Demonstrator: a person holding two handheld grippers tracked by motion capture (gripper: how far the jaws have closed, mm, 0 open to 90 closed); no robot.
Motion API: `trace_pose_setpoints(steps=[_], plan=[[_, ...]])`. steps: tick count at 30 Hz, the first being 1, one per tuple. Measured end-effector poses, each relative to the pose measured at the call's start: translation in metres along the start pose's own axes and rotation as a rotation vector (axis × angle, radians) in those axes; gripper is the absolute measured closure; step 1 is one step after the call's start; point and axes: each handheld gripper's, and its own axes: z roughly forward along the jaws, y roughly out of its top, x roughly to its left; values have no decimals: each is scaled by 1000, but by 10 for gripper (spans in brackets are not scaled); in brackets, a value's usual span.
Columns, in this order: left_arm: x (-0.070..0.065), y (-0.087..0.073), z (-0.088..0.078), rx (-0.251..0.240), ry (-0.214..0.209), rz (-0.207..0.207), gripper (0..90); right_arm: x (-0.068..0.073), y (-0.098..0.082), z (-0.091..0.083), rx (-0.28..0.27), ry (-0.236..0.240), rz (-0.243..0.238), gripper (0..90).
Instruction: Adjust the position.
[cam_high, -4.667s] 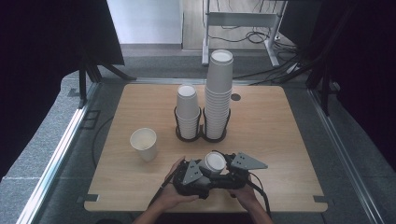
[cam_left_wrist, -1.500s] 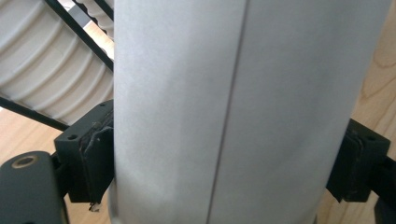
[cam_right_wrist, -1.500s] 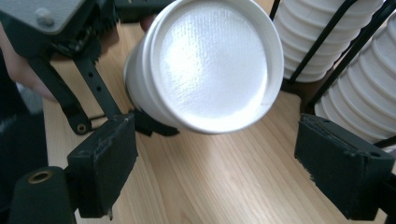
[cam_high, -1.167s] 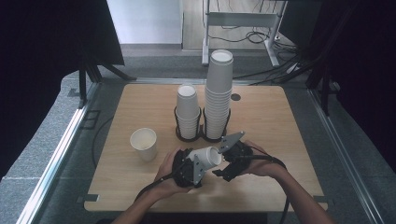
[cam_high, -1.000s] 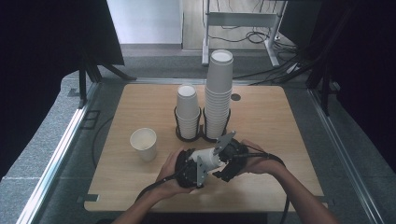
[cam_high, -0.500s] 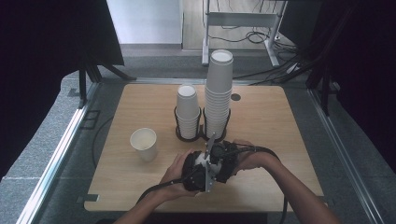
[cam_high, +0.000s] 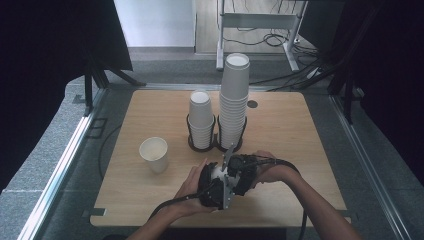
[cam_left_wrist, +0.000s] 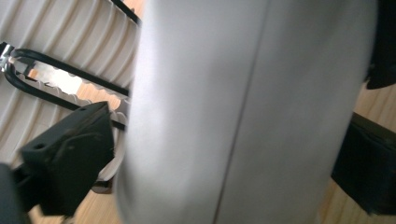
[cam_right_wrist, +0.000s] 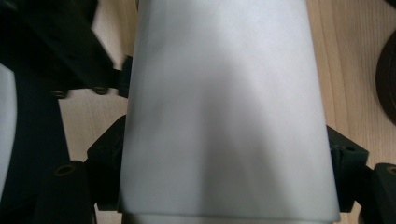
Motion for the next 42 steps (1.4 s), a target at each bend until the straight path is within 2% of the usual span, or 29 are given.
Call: trace_pose_setpoints(steps=[4, 5, 9, 13, 16, 22, 25, 27, 34, 39, 42], plan=[[0, 0, -3, -17, 2, -16, 0, -3, -7, 3, -29, -12, 37, 222], [1, 0, -4, -17, 3, -8, 0, -4, -9, 4, -41, -13, 47, 222], [5, -3, -7, -20, 4, -34, 0, -7, -16, 7, -81, -29, 84, 222], [9, -7, -11, -27, -4, -92, 0, -9, -22, 10, -126, -43, 127, 221], [12, -10, -13, -33, -14, -152, 4, -10, -25, 11, -172, -63, 166, 221], [20, -15, -15, -47, -44, -245, 16, -9, -29, 13, -263, -59, 211, 221], [25, -17, -17, -63, -60, -328, 26, -9, -32, 14, -316, -68, 234, 220], [28, -19, -19, -71, -72, -366, 30, -7, -33, 16, -344, -77, 250, 219], [32, -23, -22, -93, -89, -438, 35, -4, -39, 19, -449, -96, 317, 220], [33, -26, -25, -89, -88, -456, 36, -2, -42, 21, -522, -106, 355, 220], [35, -28, -26, -93, -101, -483, 37, 1, -43, 21, -562, -114, 371, 220]])
